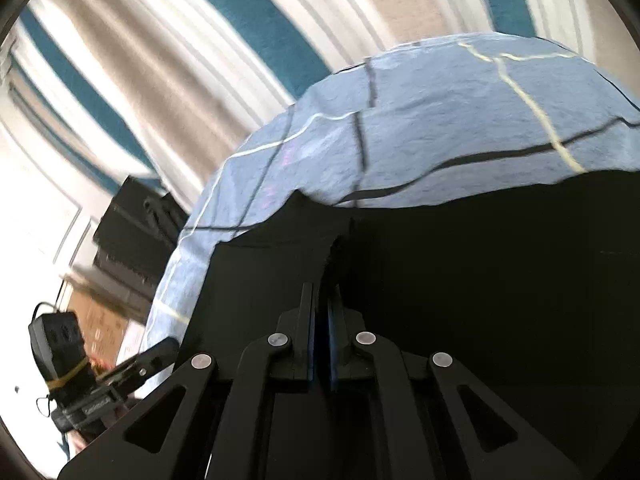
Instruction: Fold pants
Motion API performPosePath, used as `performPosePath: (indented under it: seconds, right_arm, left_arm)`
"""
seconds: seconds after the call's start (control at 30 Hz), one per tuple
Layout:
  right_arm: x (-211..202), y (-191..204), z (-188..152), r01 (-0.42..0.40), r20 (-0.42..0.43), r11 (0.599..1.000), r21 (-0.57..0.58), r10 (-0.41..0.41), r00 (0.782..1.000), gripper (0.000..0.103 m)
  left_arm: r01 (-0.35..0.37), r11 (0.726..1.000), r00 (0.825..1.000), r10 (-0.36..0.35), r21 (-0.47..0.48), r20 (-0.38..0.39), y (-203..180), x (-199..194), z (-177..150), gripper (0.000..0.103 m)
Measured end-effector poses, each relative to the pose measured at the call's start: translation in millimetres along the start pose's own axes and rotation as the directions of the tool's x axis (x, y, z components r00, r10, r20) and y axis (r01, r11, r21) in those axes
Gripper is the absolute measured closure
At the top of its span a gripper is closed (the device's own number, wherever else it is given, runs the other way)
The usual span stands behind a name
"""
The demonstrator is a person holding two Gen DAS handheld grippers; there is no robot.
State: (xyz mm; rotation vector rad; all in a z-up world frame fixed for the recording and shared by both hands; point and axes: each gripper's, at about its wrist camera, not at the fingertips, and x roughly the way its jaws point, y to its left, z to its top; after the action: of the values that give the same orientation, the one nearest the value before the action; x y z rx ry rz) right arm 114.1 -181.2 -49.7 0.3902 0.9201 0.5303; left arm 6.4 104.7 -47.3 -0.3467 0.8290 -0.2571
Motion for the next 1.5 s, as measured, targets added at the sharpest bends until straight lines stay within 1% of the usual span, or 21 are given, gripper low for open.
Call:
performPosePath:
  seconds: [0.07,0.1,0.13,0.17,0.2,0.27,0.33,0.43,0.5,0.57,0.63,0.67,0.73,0.8,0.83,0.87,0.9,0.97,1.1,1.37,1.5]
  right_arm:
    - [10,-10,-2,0.009,-0.051,1.000,0.026,-0.008,0.999,0.098]
    - [10,-11,-4,0.010,-0.057,1.000,0.026,-0.008,0.998,0.096]
    - [6,-10,-4,0.014,-0.048,1.000,0.018,-0.013,0.999,0.091]
    - [-1,-6,-5,0.039,-0.030,0.999,0.004,-0.039,0.999,0.084]
    - [-6,-4,-5,0.059,-0.014,0.998,-0.010,-0.059,0.998,0.080]
    - [-22,2,-7,0.069,0.023,0.996,-0.050,-0.068,0.997,0.080]
    - [-31,6,-11,0.034,0.036,0.998,-0.061,-0.032,0.999,0.080]
    - [-35,19,-30,-0.003,0.003,0.994,-0.105,0.004,1.000,0.080]
    - [-26,24,-46,0.023,-0.039,0.988,-0.150,-0.029,0.999,0.080]
    - [-19,16,-56,0.045,-0.061,0.987,-0.154,-0.055,0.997,0.083]
    - [-28,9,-56,0.031,-0.036,0.993,-0.112,-0.036,0.999,0.082]
    - [-34,10,-55,0.050,-0.030,0.993,-0.110,-0.054,0.998,0.081]
    - [-42,17,-56,0.109,-0.010,0.982,-0.153,-0.112,0.994,0.081]
    - [-49,24,-60,0.130,0.007,0.972,-0.198,-0.131,0.991,0.079]
    - [-50,26,-64,0.124,0.005,0.969,-0.214,-0.126,0.992,0.078]
    - [-47,26,-69,0.128,-0.007,0.966,-0.223,-0.132,0.991,0.073]
    - [-42,23,-73,0.151,-0.025,0.962,-0.227,-0.161,0.987,0.073]
    - [-41,20,-79,0.174,-0.010,0.955,-0.240,-0.181,0.983,0.073]
    - [-40,28,-83,0.231,0.004,0.931,-0.281,-0.240,0.971,0.073]
    - [-44,27,-86,0.242,0.018,0.936,-0.257,-0.246,0.969,0.073]
    - [-52,27,-90,0.251,0.030,0.932,-0.261,-0.252,0.967,0.073]
  left_arm:
    - [-0.003,1.000,1.000,0.003,0.002,-0.006,-3,2,0,0.066]
    - [-0.004,1.000,1.000,0.004,0.006,-0.007,-5,2,0,0.066]
    - [-0.004,1.000,1.000,0.004,0.014,-0.003,-7,1,0,0.066]
    - [-0.005,1.000,1.000,0.005,0.023,0.000,-9,0,-1,0.066]
    - [-0.006,0.999,1.000,0.006,0.032,0.002,-11,0,-1,0.066]
    - [0.003,0.999,1.000,-0.003,0.045,-0.002,-15,0,-3,0.066]
    - [0.014,0.998,1.000,-0.013,0.062,-0.015,-20,3,-7,0.066]
    - [0.035,0.997,0.998,-0.032,0.063,-0.046,-25,11,-13,0.065]
    - [0.041,0.996,0.998,-0.037,0.079,-0.056,-31,17,-21,0.061]
    - [0.018,0.994,0.999,-0.013,0.105,-0.050,-38,18,-26,0.061]
    - [0.011,0.991,0.999,-0.004,0.132,-0.053,-44,13,-28,0.061]
    - [0.007,0.990,0.999,0.001,0.142,-0.053,-46,10,-29,0.061]
    - [-0.016,0.986,0.999,0.024,0.163,-0.045,-49,7,-30,0.061]
    - [-0.047,0.981,0.998,0.055,0.189,-0.042,-51,7,-33,0.061]
    - [-0.059,0.978,0.996,0.070,0.200,-0.046,-52,10,-35,0.061]
    - [-0.072,0.976,0.995,0.083,0.207,-0.047,-53,13,-37,0.061]
    - [-0.084,0.973,0.995,0.095,0.216,-0.041,-55,15,-39,0.060]
    - [-0.095,0.968,0.994,0.105,0.233,-0.031,-59,17,-41,0.052]
    - [-0.123,0.960,0.991,0.131,0.251,-0.015,-65,23,-43,0.048]
    - [-0.174,0.953,0.984,0.176,0.246,0.015,-69,27,-45,0.047]
    - [-0.182,0.953,0.983,0.184,0.244,0.012,-70,29,-44,0.046]
